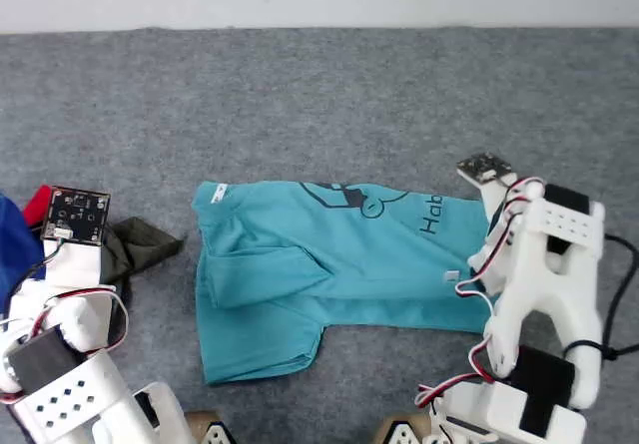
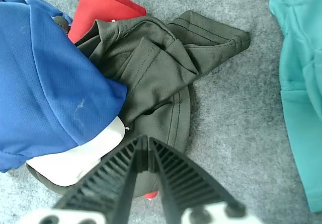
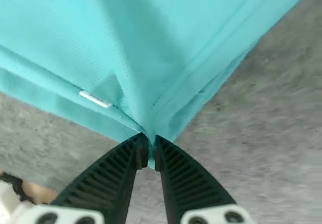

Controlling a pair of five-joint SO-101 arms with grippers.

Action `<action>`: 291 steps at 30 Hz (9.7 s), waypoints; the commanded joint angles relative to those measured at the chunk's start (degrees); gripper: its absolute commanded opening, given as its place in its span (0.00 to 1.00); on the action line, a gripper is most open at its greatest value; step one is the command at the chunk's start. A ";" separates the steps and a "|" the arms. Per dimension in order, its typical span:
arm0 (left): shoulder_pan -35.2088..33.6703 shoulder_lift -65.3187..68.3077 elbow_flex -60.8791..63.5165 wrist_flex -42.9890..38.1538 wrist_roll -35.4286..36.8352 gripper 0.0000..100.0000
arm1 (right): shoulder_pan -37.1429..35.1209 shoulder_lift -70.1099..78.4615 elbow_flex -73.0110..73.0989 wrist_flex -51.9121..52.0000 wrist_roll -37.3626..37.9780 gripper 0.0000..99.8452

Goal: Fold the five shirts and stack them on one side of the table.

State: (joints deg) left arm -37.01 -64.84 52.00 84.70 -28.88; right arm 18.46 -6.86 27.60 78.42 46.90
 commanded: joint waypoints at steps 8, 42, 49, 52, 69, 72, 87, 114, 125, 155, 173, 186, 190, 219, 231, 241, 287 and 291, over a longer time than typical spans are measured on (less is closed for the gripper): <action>-0.26 -0.44 -0.66 -1.23 -0.26 0.02 | 0.92 -2.68 1.41 1.98 6.59 0.05; -0.09 -0.44 -0.75 -1.41 -0.35 0.02 | -17.45 -3.21 15.03 -5.93 -10.90 0.01; 0.00 -0.44 -0.75 -1.41 -0.35 0.02 | -17.36 -3.30 8.97 -0.92 -11.25 0.01; 0.00 -0.44 -0.75 -1.41 -0.35 0.02 | -17.45 -3.30 4.04 -1.27 -12.66 0.01; 0.00 -0.44 -0.75 -1.41 -0.35 0.02 | -19.74 8.66 0.70 0.22 -13.71 0.01; 0.00 -0.44 -0.75 -1.41 -0.35 0.02 | -20.00 7.34 0.88 4.62 -13.36 0.01; 0.00 -0.44 -0.75 -3.34 -0.35 0.02 | -20.00 1.27 1.05 1.36 -13.71 0.01; 0.00 -0.44 -0.75 -3.34 -0.35 0.02 | -12.44 -6.73 5.27 6.73 -8.79 0.01; 0.00 -0.44 -0.75 -3.34 -0.35 0.02 | -2.24 12.00 5.10 -1.98 -3.08 0.01; -10.81 -0.44 -13.76 12.04 -0.62 0.02 | -34.86 1.27 -0.97 1.10 -26.37 0.01; -20.66 -0.53 -14.81 14.95 -5.19 0.02 | -44.88 1.71 -4.75 -4.97 -36.04 0.01; -20.31 -0.53 -14.73 14.77 -4.92 0.02 | -49.19 13.41 -5.45 -6.90 -37.19 0.01; -20.31 -0.53 -14.46 13.36 -4.92 0.02 | -54.29 14.02 -5.45 -3.65 -37.10 0.01; -19.60 -0.44 -11.82 8.44 -4.92 0.02 | -62.81 33.80 -51.78 11.82 -37.01 0.19; -19.52 -0.44 -11.82 8.44 -4.92 0.02 | -71.25 43.30 -66.81 17.10 -37.01 0.18; -19.52 -0.44 -11.82 8.44 -4.92 0.02 | -74.59 47.60 -67.43 15.34 -37.01 0.17; -19.52 -0.26 -11.74 5.10 -5.19 0.02 | -65.71 27.47 -58.37 24.57 -30.51 0.15; -19.52 -0.35 -11.74 5.19 -5.19 0.02 | -59.56 20.62 -44.92 24.57 -30.33 0.06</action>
State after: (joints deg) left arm -56.88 -64.84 40.40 91.30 -33.63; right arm -45.89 21.19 -24.70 100.48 15.87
